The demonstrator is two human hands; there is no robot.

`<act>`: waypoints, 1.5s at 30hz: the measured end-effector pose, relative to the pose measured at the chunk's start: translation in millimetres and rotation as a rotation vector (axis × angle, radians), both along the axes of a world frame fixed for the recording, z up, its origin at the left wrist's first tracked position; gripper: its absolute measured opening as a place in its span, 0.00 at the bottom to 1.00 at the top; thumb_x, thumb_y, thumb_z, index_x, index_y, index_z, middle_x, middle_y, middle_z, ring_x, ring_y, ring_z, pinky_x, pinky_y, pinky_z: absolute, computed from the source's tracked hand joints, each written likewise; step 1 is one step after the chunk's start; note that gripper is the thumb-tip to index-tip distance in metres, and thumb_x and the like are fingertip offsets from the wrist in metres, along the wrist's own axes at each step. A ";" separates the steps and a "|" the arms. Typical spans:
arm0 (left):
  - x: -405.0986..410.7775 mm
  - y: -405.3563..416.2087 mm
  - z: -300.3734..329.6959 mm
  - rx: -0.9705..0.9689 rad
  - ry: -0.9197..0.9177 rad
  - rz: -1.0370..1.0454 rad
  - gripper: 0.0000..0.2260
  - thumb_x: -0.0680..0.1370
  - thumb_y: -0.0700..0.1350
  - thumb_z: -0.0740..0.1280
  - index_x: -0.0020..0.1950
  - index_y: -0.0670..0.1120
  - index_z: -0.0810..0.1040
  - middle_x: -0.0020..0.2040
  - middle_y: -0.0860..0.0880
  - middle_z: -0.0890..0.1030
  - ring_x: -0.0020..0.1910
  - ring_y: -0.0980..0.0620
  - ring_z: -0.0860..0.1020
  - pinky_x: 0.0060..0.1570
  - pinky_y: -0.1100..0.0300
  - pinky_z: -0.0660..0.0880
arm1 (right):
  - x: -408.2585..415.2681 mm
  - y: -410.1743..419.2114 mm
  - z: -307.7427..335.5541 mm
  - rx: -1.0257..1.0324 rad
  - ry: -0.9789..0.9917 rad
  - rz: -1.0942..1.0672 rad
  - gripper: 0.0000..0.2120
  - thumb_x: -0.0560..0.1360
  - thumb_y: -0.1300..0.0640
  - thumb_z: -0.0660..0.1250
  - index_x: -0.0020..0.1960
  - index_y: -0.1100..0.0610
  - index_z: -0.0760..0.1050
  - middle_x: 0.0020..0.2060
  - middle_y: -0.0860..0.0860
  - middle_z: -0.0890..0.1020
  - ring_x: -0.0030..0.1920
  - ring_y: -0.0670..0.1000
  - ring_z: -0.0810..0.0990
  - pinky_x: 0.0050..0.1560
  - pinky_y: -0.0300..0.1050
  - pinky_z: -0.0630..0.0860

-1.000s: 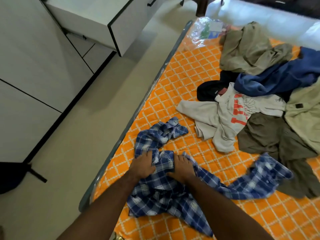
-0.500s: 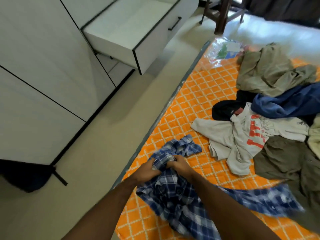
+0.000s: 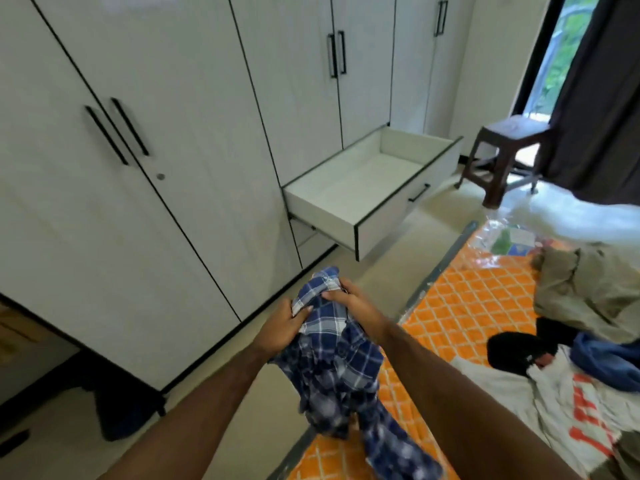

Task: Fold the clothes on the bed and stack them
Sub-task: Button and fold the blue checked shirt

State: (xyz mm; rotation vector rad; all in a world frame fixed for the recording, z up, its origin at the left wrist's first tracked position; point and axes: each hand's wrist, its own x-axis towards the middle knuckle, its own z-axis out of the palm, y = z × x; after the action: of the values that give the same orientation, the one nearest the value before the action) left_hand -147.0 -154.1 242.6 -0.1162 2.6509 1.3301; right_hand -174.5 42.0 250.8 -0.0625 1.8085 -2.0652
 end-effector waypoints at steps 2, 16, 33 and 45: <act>-14.7 -23.6 20.6 -0.025 0.086 0.073 0.13 0.80 0.53 0.67 0.54 0.43 0.72 0.48 0.48 0.78 0.47 0.51 0.78 0.48 0.52 0.76 | -16.5 -24.4 23.7 -0.003 0.058 0.000 0.15 0.78 0.64 0.68 0.65 0.59 0.76 0.56 0.58 0.85 0.55 0.58 0.84 0.54 0.50 0.82; -227.0 -242.0 44.7 -0.285 0.143 -0.157 0.21 0.82 0.58 0.62 0.38 0.43 0.75 0.38 0.47 0.73 0.35 0.51 0.74 0.37 0.55 0.68 | -210.7 -220.5 47.8 0.458 0.209 -0.116 0.13 0.80 0.47 0.68 0.52 0.56 0.82 0.46 0.56 0.86 0.47 0.55 0.86 0.55 0.56 0.82; -377.2 -363.8 61.6 -0.219 0.163 -0.026 0.26 0.81 0.67 0.49 0.62 0.52 0.78 0.60 0.48 0.78 0.58 0.45 0.77 0.62 0.44 0.71 | -335.0 -314.9 105.5 0.442 0.199 -0.434 0.08 0.82 0.59 0.63 0.53 0.55 0.82 0.53 0.54 0.84 0.54 0.55 0.82 0.59 0.53 0.79; -404.8 -202.5 145.8 -0.049 0.450 -0.534 0.10 0.82 0.43 0.63 0.62 0.51 0.71 0.51 0.50 0.79 0.44 0.54 0.78 0.47 0.56 0.77 | -343.6 -220.7 160.8 0.373 0.284 -0.574 0.07 0.78 0.63 0.69 0.54 0.56 0.82 0.46 0.56 0.85 0.46 0.53 0.85 0.44 0.45 0.83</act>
State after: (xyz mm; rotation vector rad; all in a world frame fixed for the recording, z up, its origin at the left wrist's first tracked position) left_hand -551.8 -356.7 388.5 0.9174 2.7496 1.2061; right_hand -518.1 -178.7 411.6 0.3168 2.6028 -2.1012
